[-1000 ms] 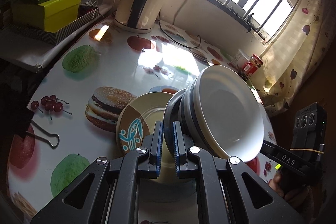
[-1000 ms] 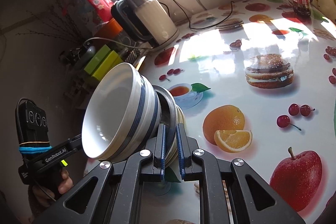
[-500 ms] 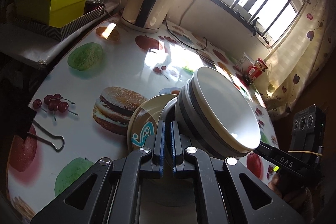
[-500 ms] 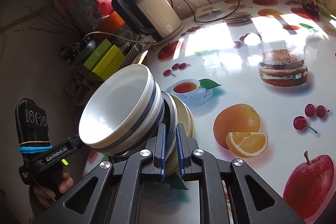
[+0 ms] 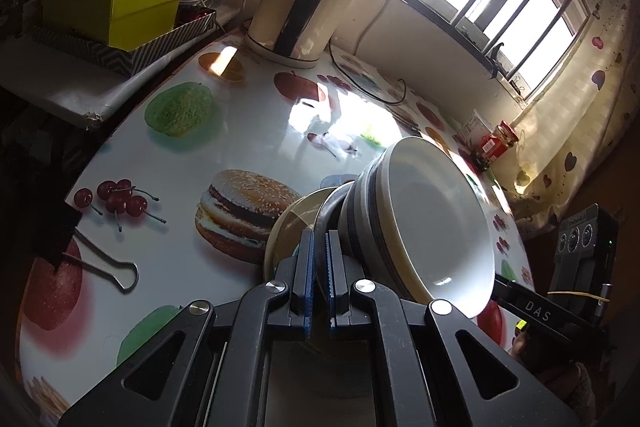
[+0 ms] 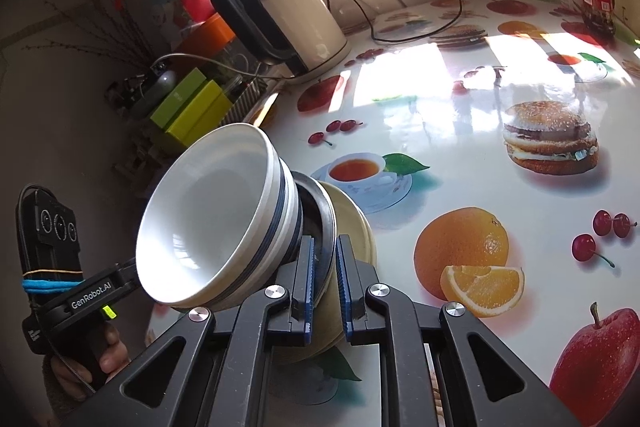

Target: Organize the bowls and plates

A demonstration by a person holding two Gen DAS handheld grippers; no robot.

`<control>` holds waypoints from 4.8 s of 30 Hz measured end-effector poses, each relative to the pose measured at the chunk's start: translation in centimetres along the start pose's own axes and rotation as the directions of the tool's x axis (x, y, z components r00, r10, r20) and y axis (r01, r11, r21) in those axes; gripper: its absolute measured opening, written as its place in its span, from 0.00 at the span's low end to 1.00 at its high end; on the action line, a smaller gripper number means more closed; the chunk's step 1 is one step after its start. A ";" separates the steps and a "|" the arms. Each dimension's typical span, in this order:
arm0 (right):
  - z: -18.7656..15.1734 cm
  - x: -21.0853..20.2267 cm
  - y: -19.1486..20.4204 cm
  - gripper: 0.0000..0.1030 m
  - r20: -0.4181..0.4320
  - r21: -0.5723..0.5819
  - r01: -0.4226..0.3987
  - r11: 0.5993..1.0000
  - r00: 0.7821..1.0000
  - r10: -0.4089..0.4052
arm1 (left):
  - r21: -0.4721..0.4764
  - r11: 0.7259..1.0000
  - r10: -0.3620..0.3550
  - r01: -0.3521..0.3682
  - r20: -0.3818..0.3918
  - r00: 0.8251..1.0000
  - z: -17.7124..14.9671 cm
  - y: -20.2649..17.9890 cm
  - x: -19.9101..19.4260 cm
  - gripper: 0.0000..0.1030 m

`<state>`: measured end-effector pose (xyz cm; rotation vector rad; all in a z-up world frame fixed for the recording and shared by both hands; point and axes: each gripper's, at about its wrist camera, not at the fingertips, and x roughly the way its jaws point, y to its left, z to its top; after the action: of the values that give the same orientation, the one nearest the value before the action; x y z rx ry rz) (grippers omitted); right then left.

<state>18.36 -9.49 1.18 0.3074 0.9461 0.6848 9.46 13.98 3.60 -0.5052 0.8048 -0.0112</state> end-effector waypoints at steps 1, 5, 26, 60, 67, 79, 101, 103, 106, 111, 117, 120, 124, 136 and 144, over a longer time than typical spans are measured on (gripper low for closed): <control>0.0 0.0 0.0 0.12 0.000 0.001 0.001 1.000 1.000 -0.001 | -0.006 1.000 0.004 -0.004 0.003 1.000 0.0 0.2 -0.1 0.03; -0.2 -0.1 0.0 0.13 0.001 0.002 0.000 1.000 1.000 0.000 | -0.017 1.000 -0.009 0.008 -0.007 1.000 -0.2 0.6 -0.1 0.03; -1.4 -0.6 0.7 0.23 -0.005 0.001 -0.001 1.000 1.000 0.001 | -0.034 0.999 -0.009 0.010 0.030 1.000 -1.0 0.6 -1.6 0.07; -5.2 -5.1 3.9 0.51 0.064 -0.155 0.156 0.976 0.987 -0.147 | 0.126 0.977 0.170 -0.170 0.014 0.985 -6.1 -2.6 -4.5 0.36; -7.0 -5.4 4.3 0.59 0.052 -0.170 0.188 0.967 0.982 -0.182 | 0.220 0.942 0.255 -0.252 0.017 0.967 -8.6 -4.0 -4.0 0.36; -9.0 -5.2 4.0 0.67 0.027 -0.162 0.256 0.953 0.967 -0.255 | 0.243 0.927 0.291 -0.286 0.014 0.957 -10.6 -4.1 -3.6 0.37; -11.3 -2.3 3.6 0.80 -0.029 -0.196 0.352 0.915 0.931 -0.364 | 0.215 0.926 0.327 -0.309 -0.051 0.944 -11.4 -2.8 -0.9 0.37; -11.3 -2.1 3.3 0.81 -0.033 -0.193 0.362 0.912 0.926 -0.375 | 0.214 0.926 0.329 -0.311 -0.052 0.943 -11.5 -2.8 -0.7 0.37; -11.2 -2.0 3.0 0.82 -0.026 -0.185 0.372 0.909 0.923 -0.383 | 0.210 0.927 0.326 -0.309 -0.051 0.944 -11.4 -2.7 -0.6 0.44; -11.2 -1.8 3.0 0.85 -0.016 -0.193 0.385 0.902 0.918 -0.396 | 0.223 0.918 0.346 -0.329 -0.041 0.937 -11.4 -2.9 -0.3 0.48; -11.4 -1.5 3.2 0.86 -0.006 -0.214 0.405 0.889 0.910 -0.416 | 0.231 0.911 0.358 -0.342 -0.031 0.933 -11.5 -3.0 -0.2 0.51; -11.6 -1.5 3.4 0.87 0.001 -0.226 0.413 0.882 0.906 -0.424 | 0.239 0.905 0.370 -0.353 -0.029 0.928 -11.5 -3.1 0.0 0.51; -11.7 -1.4 3.4 0.87 0.004 -0.235 0.420 0.877 0.902 -0.431 | 0.234 0.905 0.370 -0.354 -0.026 0.929 -11.5 -3.1 0.0 0.51; -11.6 -1.3 3.3 0.87 0.009 -0.239 0.432 0.870 0.896 -0.443 | 0.228 0.903 0.379 -0.365 -0.022 0.925 -11.5 -3.0 0.0 0.58; -11.6 -1.4 3.3 0.87 0.010 -0.237 0.436 0.868 0.894 -0.447 | 0.228 0.903 0.379 -0.365 -0.022 0.925 -11.5 -3.0 0.0 0.59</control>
<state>6.94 -8.50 -2.77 -0.1375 0.9261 0.3722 2.05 6.39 -1.83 -0.1348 0.9428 0.2365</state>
